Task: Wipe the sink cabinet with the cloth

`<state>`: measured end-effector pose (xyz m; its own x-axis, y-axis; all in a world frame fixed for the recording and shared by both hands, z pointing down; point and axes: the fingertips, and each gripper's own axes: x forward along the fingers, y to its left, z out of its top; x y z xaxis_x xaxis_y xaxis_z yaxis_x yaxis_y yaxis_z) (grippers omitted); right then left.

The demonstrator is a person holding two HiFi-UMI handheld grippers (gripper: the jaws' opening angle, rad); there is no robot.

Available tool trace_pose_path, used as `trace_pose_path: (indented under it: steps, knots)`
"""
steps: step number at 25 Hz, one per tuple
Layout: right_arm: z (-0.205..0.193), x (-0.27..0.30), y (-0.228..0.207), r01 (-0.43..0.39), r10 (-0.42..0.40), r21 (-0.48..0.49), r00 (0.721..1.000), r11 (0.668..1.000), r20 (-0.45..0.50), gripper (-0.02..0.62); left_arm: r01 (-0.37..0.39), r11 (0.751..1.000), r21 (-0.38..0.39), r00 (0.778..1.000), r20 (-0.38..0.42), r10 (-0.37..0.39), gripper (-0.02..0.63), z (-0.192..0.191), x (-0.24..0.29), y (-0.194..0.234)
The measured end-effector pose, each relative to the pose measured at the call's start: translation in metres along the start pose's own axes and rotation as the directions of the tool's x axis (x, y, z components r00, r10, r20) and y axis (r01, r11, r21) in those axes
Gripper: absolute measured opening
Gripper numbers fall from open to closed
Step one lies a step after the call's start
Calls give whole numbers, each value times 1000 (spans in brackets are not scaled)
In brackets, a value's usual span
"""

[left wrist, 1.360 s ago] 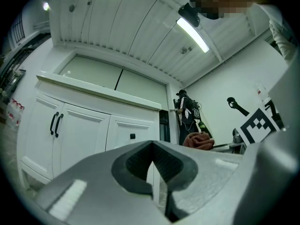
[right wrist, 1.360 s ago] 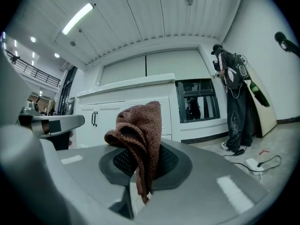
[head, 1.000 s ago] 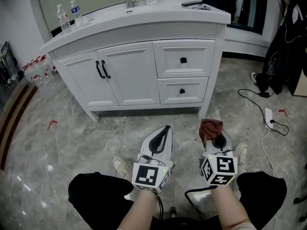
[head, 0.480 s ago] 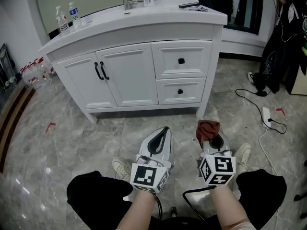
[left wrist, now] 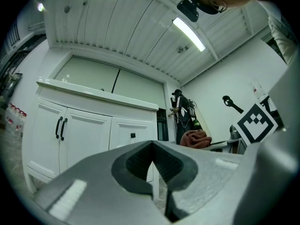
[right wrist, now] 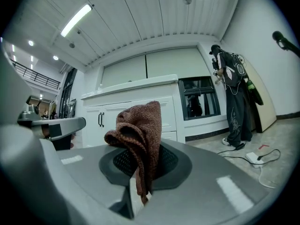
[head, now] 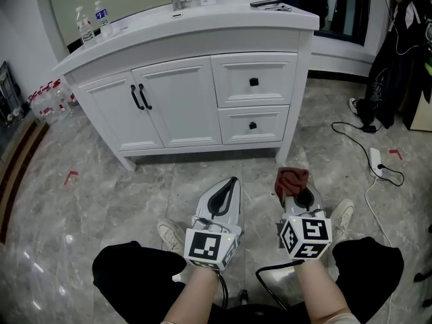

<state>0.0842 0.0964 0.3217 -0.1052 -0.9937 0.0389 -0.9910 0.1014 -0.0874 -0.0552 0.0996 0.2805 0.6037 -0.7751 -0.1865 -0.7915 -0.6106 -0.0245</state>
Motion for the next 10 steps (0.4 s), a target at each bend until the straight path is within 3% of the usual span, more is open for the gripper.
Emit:
trace_pose_path:
  steps: [10]
  knots:
    - [-7, 2, -3, -6, 6, 7, 1000, 1000, -15, 78, 20, 1000, 1, 1000, -21, -20, 1, -12, 6, -8]
